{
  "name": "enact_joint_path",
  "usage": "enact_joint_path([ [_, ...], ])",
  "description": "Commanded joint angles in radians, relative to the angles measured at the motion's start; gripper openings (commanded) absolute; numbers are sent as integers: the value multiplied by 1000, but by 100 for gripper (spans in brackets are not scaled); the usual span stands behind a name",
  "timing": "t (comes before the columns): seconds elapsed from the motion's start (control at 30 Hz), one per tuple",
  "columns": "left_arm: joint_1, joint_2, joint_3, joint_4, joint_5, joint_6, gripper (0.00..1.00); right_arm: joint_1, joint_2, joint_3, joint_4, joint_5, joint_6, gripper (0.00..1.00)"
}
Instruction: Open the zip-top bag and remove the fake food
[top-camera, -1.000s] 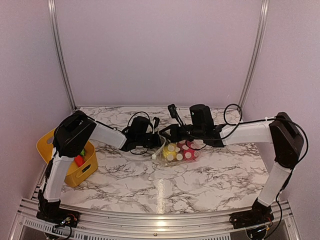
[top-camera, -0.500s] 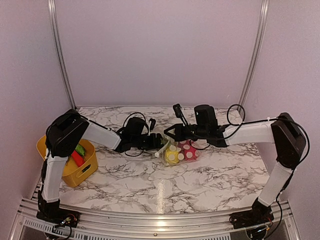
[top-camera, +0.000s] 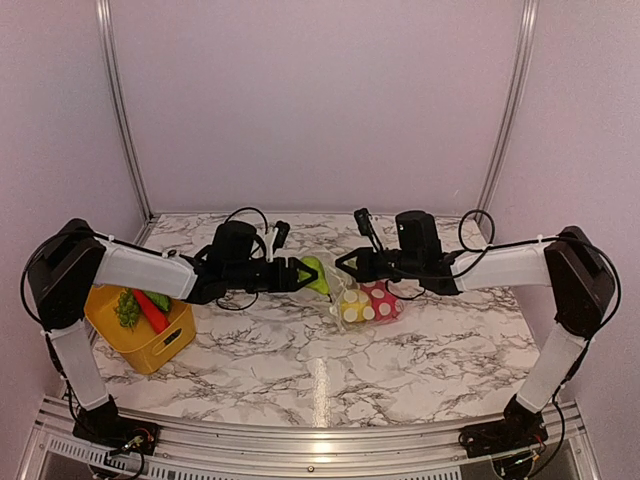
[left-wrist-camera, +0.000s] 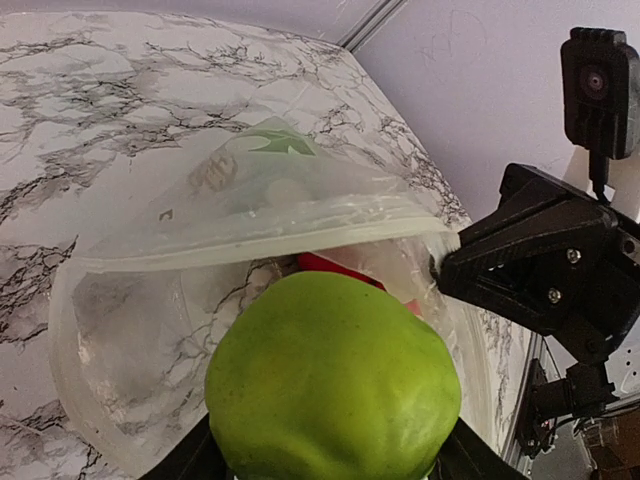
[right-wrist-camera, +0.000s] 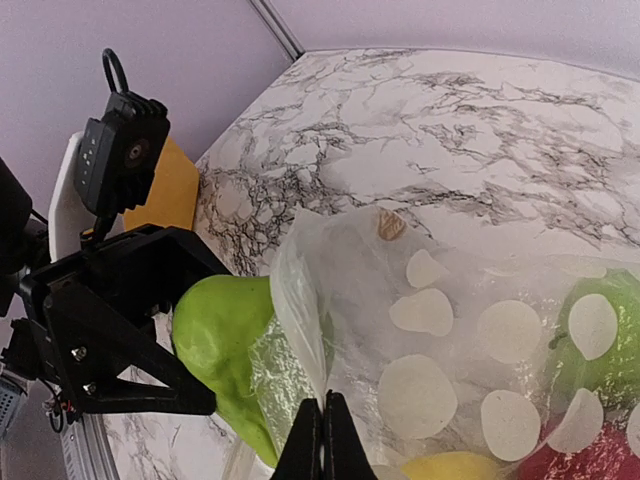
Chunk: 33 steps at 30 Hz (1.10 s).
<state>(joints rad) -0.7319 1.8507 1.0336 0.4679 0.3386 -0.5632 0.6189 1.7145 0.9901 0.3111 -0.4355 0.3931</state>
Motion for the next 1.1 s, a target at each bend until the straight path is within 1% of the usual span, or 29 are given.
enact_joint_path([
  [0.0,12,-120,-43,-67,-19,48,51,-11,-30,-10,22,11,5,0],
  [0.07,28,-176,-77,-92,-44,46,51,-11,-33,-11,21,11,5,0],
  [0.2,88,-338,-167,-135,-122,17,51,-11,-35,-10,22,9,2,0],
  [0.3,143,-466,-218,-220,-190,-3,51,-12,-31,-11,25,4,1,0],
  [0.4,205,-603,-252,-368,-275,-9,51,-14,-30,-11,28,3,0,0],
  [0.53,312,-785,-255,-663,-434,-27,54,-13,-26,-11,33,-3,1,0],
  [0.67,437,-925,-258,-892,-487,-6,54,-14,-19,-5,38,-14,2,0],
  [0.77,477,-976,-263,-1035,-505,6,54,-14,-14,2,40,-26,5,0],
  [0.87,478,-1006,-272,-1138,-537,-5,54,-14,-12,6,42,-29,7,0],
  [0.93,480,-1009,-244,-1167,-530,-10,54,-14,-9,8,44,-31,6,0],
  [1.0,482,-998,-231,-1210,-570,-20,54,-14,-10,10,44,-32,5,0],
  [1.07,482,-979,-231,-1222,-567,-28,54,-13,-11,6,45,-29,5,0],
])
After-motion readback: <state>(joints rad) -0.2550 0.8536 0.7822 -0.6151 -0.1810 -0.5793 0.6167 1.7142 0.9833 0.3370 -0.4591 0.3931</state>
